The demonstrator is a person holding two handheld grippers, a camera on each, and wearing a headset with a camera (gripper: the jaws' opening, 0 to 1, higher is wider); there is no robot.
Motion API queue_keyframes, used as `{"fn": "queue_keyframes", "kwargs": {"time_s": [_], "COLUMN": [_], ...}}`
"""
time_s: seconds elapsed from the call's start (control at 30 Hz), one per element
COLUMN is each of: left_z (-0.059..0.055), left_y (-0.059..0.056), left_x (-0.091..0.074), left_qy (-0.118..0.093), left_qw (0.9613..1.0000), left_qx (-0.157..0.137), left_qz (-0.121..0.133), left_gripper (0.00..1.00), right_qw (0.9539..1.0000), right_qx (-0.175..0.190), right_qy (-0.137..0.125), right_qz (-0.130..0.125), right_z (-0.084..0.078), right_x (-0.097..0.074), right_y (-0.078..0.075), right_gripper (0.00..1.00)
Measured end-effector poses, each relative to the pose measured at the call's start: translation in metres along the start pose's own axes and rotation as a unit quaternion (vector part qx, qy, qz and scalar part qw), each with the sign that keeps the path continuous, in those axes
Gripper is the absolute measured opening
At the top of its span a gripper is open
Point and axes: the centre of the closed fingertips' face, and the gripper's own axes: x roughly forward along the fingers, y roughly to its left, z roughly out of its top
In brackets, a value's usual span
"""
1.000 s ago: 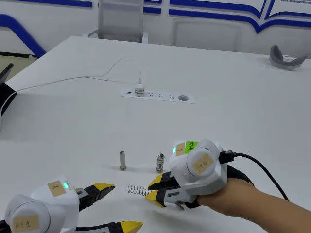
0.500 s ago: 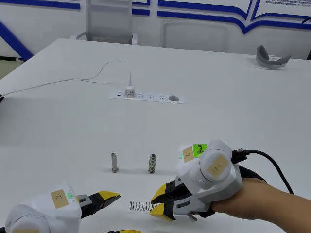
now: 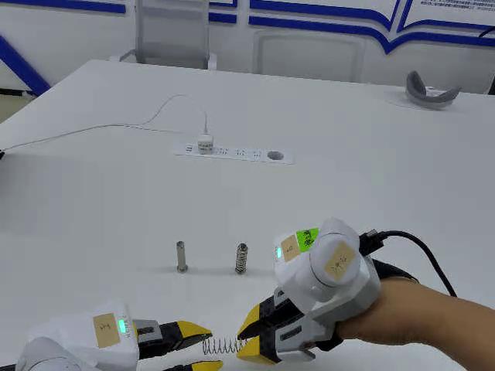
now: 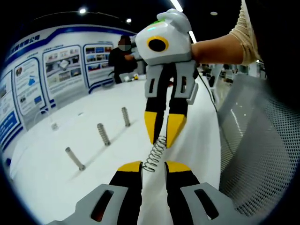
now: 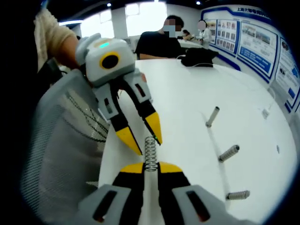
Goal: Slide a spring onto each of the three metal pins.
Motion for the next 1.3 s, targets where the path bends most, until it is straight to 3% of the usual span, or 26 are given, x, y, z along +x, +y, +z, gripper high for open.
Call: {"fn": "queue_keyframes", "kwargs": {"time_s": [0.1, 0.33, 0.87, 1.13, 1.3], "left_z": [-0.001, -0.001, 0.002, 0.003, 0.002], "left_y": [0.003, 0.003, 0.008, 0.014, 0.014], "left_x": [-0.001, -0.002, -0.003, -0.006, -0.005], "left_qy": [0.001, 0.003, -0.008, -0.019, -0.020], "left_qw": [1.0000, 1.0000, 0.9994, 0.9976, 0.9973], "left_qx": [-0.004, -0.008, -0.033, -0.064, -0.067], "left_qz": [0.005, 0.005, 0.011, 0.020, 0.021], "left_gripper": [0.13, 0.12, 0.11, 0.11, 0.11], "right_qw": [1.0000, 0.9999, 0.9966, 0.9948, 0.9946], "right_qx": [-0.004, -0.007, -0.014, -0.016, -0.016], "right_qy": [0.003, -0.008, -0.080, -0.097, -0.097], "right_qz": [0.003, 0.001, -0.014, -0.024, -0.031], "right_z": [0.001, 0.012, 0.056, 0.062, 0.061], "right_x": [0.000, -0.006, -0.002, 0.001, 0.003], "right_y": [0.003, 0.003, 0.002, 0.001, 0.000], "right_gripper": [0.12, 0.12, 0.12, 0.12, 0.12]}}
